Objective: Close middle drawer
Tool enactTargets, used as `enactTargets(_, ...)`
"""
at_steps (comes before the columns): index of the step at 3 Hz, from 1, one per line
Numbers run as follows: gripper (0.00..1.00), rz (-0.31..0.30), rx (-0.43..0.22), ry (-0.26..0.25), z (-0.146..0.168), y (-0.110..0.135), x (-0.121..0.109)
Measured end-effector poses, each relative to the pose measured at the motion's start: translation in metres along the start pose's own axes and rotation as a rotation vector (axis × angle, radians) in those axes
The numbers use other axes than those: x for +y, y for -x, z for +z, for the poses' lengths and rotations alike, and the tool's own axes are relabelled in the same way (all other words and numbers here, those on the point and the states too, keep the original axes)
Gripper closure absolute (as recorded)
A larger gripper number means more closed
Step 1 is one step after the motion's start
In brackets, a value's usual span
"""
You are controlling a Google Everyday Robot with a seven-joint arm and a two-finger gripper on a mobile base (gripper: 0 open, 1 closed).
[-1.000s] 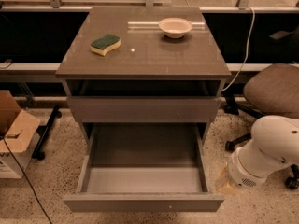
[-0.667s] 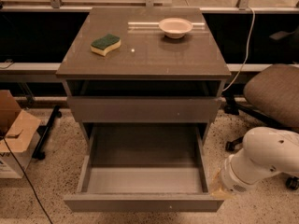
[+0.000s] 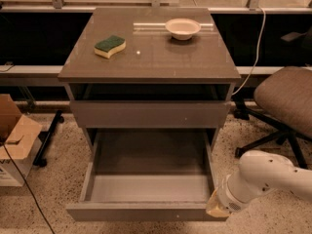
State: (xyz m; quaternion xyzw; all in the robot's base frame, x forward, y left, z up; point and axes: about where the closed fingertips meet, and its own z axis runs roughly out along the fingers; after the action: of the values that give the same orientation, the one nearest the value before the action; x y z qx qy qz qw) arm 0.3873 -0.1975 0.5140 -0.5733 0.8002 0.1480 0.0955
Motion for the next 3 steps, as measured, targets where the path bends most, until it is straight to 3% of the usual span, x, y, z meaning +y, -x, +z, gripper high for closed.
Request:
enactTargets(2,1.00,0.071,-0.012,0.123,0.074,-0.017,0.009)
enactTargets(3,1.00,0.071,-0.012,0.123,0.074,-0.016,0.009)
